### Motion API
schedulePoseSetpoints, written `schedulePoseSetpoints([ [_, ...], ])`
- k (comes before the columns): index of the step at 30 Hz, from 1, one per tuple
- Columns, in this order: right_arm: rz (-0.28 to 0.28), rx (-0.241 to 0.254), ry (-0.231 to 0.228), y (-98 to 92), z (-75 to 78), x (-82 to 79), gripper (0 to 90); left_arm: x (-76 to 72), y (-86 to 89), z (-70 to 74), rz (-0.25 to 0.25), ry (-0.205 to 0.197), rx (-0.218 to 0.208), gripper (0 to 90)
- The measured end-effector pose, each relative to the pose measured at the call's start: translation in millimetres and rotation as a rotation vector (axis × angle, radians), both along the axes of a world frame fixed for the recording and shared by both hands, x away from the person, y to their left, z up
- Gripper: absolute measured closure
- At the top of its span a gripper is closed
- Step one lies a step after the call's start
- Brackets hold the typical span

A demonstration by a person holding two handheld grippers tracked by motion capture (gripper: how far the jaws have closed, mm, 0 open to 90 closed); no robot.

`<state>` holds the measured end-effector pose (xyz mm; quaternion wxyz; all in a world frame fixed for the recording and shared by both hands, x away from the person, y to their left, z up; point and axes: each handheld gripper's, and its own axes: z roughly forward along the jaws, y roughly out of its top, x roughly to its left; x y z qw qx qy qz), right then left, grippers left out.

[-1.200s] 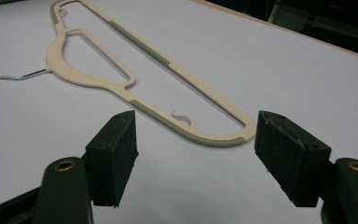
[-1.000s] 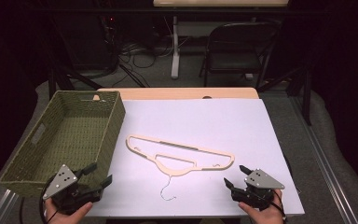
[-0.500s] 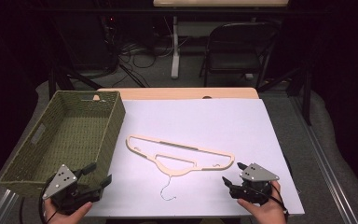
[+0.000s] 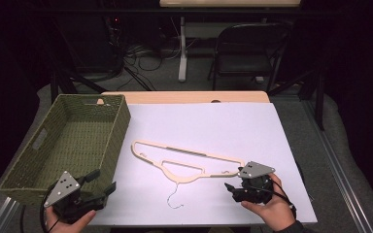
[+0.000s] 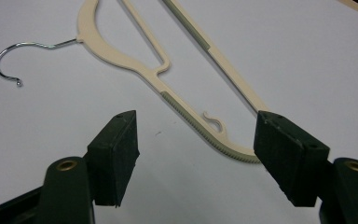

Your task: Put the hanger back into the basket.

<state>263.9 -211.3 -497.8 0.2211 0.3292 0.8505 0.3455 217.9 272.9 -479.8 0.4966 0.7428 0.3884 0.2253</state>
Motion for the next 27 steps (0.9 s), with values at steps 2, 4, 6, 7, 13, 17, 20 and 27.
schedulePoseSetpoints([
  [2, 0.013, -0.011, 0.003, 1.4, 0.7, 3.2, 30.9, 0.0, -0.1, 0.0, 0.0, 0.002, 0.0, 28.8],
  [4, 0.026, -0.036, 0.02, 1.6, 3.6, 5.2, 32.4, -0.1, -0.5, 0.1, 0.002, 0.003, 0.001, 28.8],
  [6, 0.036, -0.046, 0.02, 3.0, 4.5, 8.6, 32.4, 0.0, -0.9, -0.1, -0.003, 0.003, 0.0, 28.8],
  [7, 0.043, -0.064, 0.039, 4.0, 6.7, 12.6, 32.4, 0.1, -1.0, -0.2, -0.004, 0.002, 0.002, 28.8],
  [13, 0.072, -0.108, 0.08, 7.7, 13.6, 24.7, 35.7, 0.3, -1.2, -0.3, -0.005, 0.004, 0.003, 28.8],
  [17, 0.066, -0.122, 0.11, 8.6, 15.9, 30.8, 36.8, 0.1, -1.1, 0.0, -0.004, 0.003, 0.002, 28.9],
  [20, 0.07, -0.11, 0.101, 11.5, 15.0, 35.6, 36.8, 0.1, -0.7, 0.0, -0.004, 0.004, 0.0, 28.9],
  [27, 0.096, -0.138, 0.133, 16.4, 15.4, 42.2, 37.5, 0.2, -0.8, -0.1, -0.005, 0.005, 0.002, 28.9],
])
